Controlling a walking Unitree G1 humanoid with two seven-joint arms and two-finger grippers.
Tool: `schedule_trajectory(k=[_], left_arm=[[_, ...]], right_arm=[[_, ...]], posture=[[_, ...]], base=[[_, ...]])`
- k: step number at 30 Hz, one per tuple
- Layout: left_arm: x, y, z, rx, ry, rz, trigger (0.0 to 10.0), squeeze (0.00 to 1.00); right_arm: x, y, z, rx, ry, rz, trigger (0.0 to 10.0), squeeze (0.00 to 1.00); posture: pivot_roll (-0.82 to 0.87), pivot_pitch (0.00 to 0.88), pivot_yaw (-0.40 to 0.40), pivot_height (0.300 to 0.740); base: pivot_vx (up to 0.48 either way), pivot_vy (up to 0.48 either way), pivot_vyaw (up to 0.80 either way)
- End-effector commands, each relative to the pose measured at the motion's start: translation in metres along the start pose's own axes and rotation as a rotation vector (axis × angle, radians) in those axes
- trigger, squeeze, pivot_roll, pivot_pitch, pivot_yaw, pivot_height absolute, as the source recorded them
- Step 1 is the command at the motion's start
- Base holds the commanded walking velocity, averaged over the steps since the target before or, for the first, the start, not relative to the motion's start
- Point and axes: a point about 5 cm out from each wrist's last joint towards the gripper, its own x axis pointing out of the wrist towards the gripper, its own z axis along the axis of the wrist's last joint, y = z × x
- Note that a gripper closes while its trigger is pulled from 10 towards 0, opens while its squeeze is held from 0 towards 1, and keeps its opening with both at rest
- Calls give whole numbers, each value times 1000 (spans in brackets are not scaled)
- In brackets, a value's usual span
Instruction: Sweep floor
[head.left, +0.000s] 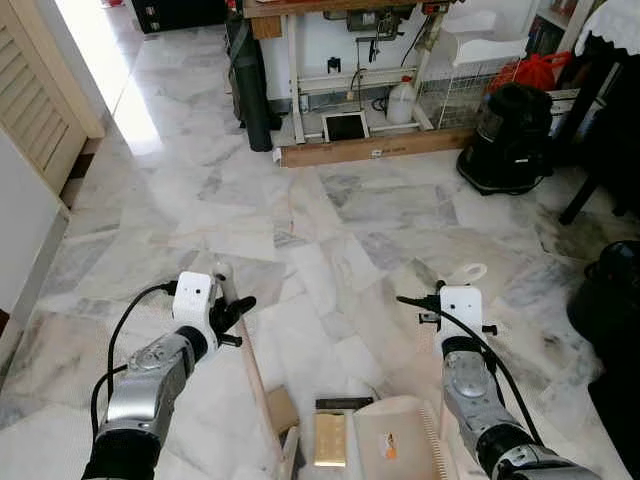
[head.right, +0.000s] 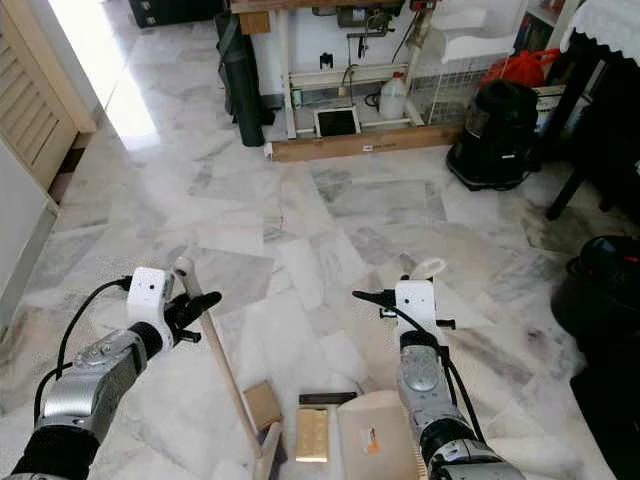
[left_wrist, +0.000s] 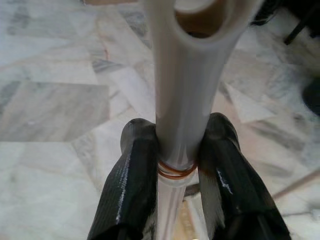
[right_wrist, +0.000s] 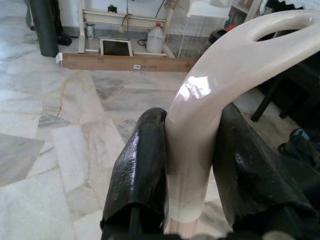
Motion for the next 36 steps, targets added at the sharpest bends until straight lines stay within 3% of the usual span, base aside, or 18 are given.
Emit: schedule_trajectory(k=[1,8,20,25,36], left_arm=[[1,-3,-5,-39,-2,-50,10000,0],[12,-14,2,-73,-52,-140,10000,0],[10,-15,14,-148,-117,-243,10000,0],[9,-15,28,-211,-178,-275,10000,0],[-7,-8,73,-202,-381,-227,10000,0]], right_arm=[[-7,2,-12,-38,48,22,10000,0],[-10,2,-15,-32,56,28,10000,0],[-10,1,-17,-31,74,34,10000,0],[-9,2,-16,-27,72,39,10000,0],[-9,0,-17,-17,84,33,10000,0]], posture=[[63,64,47,740],[44,65,49,740],[48,70,39,740],[50,70,37,740],[57,67,35,740]], base=[[0,0,0],[0,0,0],[0,0,0],[0,0,0],[0,0,0]])
